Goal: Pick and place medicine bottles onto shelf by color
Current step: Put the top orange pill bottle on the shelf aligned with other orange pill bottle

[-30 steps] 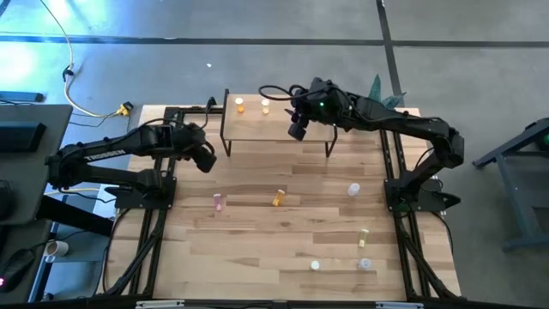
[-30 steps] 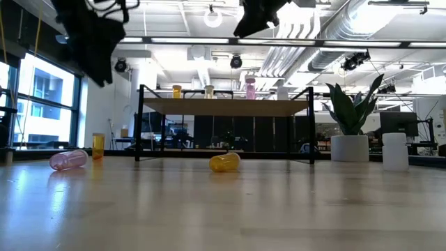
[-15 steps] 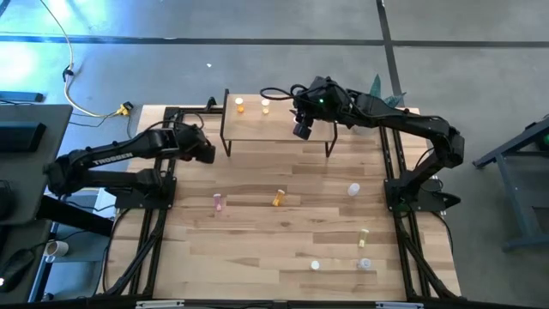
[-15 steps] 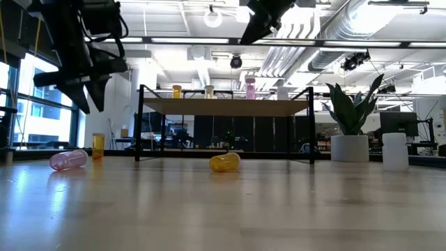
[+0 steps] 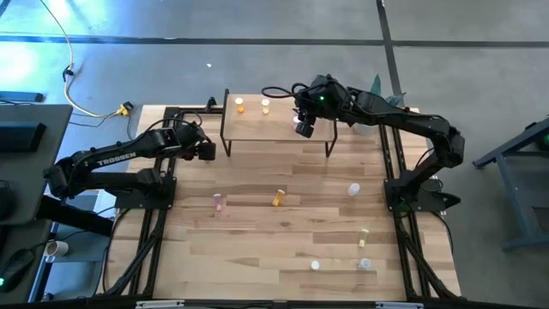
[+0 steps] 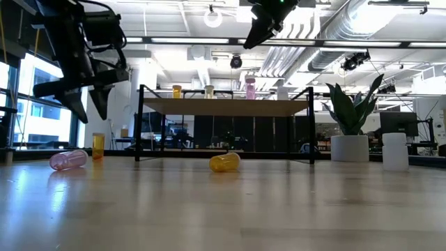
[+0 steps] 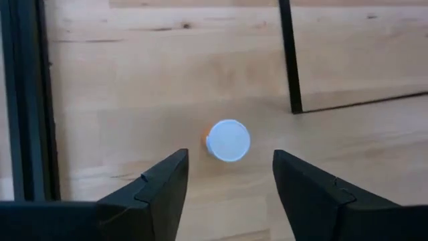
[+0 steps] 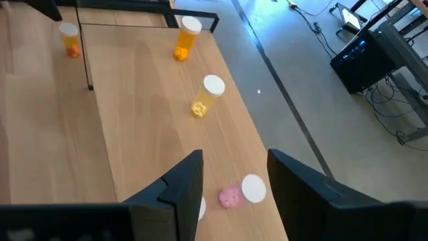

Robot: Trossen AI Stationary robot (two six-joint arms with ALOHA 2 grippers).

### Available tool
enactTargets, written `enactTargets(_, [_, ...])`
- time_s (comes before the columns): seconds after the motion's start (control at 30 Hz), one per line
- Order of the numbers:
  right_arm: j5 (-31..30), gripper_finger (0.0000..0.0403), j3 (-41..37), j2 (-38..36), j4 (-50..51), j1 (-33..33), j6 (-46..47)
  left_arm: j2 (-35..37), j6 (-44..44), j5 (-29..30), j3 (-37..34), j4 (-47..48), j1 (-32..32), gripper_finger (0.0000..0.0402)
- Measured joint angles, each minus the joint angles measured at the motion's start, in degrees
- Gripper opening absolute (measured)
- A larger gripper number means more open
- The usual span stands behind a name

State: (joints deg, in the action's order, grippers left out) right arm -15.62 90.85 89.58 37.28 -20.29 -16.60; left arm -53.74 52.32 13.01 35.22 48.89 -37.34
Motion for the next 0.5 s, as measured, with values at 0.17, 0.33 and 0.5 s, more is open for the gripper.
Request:
enactTargets(0.17, [-0.02,0.0158,0.00,0.02,0.22,0.00,0.00,-0.68,-0.86,1.04,0.00,-0.98,-0.16,0.0231])
enactTargets(0.33, [-0.02,0.0158,0.00,0.02,0.22,0.00,0.00,-3.90,-0.85,2.43,0.00,-1.27,-0.16,0.0231])
enactTargets(0.5, [-0.02,0.0158,0.00,0.02,0.22,0.00,0.02,-7.43,-1.71,2.37,0.00,-3.04,-0.16,0.0228])
